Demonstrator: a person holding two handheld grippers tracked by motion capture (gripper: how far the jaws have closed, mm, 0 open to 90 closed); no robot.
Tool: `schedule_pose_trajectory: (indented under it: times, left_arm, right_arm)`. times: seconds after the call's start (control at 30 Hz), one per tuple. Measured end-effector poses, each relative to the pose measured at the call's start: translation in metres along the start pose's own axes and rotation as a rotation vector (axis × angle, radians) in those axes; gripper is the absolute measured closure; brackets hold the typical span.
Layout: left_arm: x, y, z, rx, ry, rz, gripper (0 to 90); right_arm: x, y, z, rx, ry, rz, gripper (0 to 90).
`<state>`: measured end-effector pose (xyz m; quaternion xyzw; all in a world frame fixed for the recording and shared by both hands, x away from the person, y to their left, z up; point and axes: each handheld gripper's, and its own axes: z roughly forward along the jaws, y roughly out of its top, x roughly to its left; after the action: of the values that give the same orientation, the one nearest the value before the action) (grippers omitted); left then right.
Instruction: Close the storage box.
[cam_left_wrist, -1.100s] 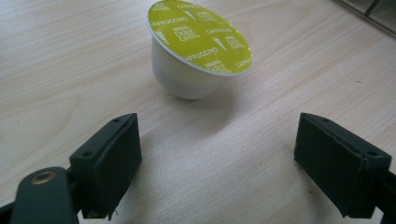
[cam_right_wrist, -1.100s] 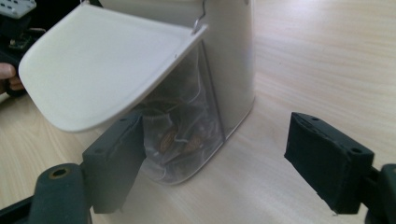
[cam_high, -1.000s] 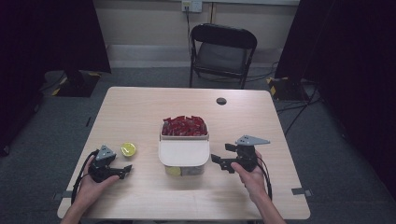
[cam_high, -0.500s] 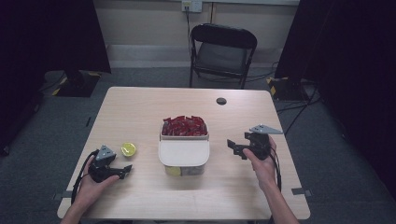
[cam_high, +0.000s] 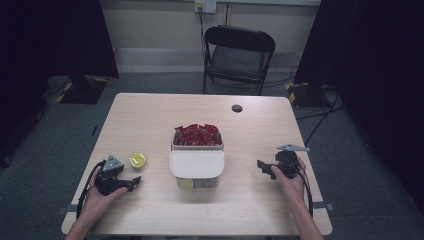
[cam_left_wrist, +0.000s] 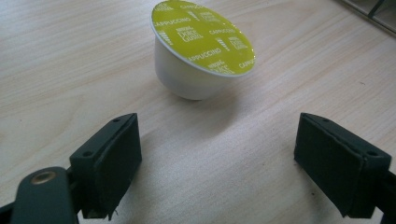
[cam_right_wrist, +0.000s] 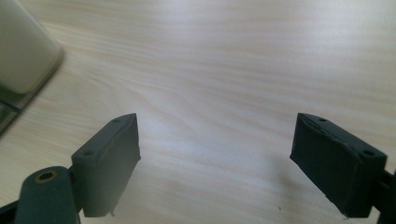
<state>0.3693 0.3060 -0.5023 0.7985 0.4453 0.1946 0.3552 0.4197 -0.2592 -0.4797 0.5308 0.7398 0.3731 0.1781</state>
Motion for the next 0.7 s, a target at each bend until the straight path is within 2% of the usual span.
schedule_pose_trajectory:
  times: [0.07,0.1,0.23,0.3,0.4,0.53,0.7]
  left_arm:
    - [0.000,0.000,0.000,0.000,0.000,0.000,14.3]
    - [0.000,0.000,0.000,0.000,0.001,0.000,14.3]
    - [0.000,0.000,0.000,0.000,0.006,-0.001,14.4]
    - [0.000,0.000,0.000,0.002,0.007,-0.001,14.4]
    - [0.001,0.000,-0.001,0.003,0.011,-0.001,14.4]
    - [0.001,0.000,0.000,0.003,0.011,-0.007,14.4]
    - [0.001,0.000,0.000,0.003,0.012,-0.007,14.4]
  right_arm:
    - [-0.002,-0.004,0.006,0.042,-0.056,-0.011,15.9]
    - [-0.002,-0.005,0.007,0.054,-0.069,-0.023,15.8]
    - [0.000,-0.007,0.011,0.078,-0.077,-0.039,14.3]
    - [0.004,-0.008,0.014,0.074,-0.112,-0.076,14.4]
    - [0.007,-0.009,0.017,0.058,-0.132,-0.080,13.1]
    - [0.007,-0.013,0.018,0.021,-0.128,-0.078,11.6]
    - [0.007,-0.013,0.019,0.020,-0.130,-0.080,11.4]
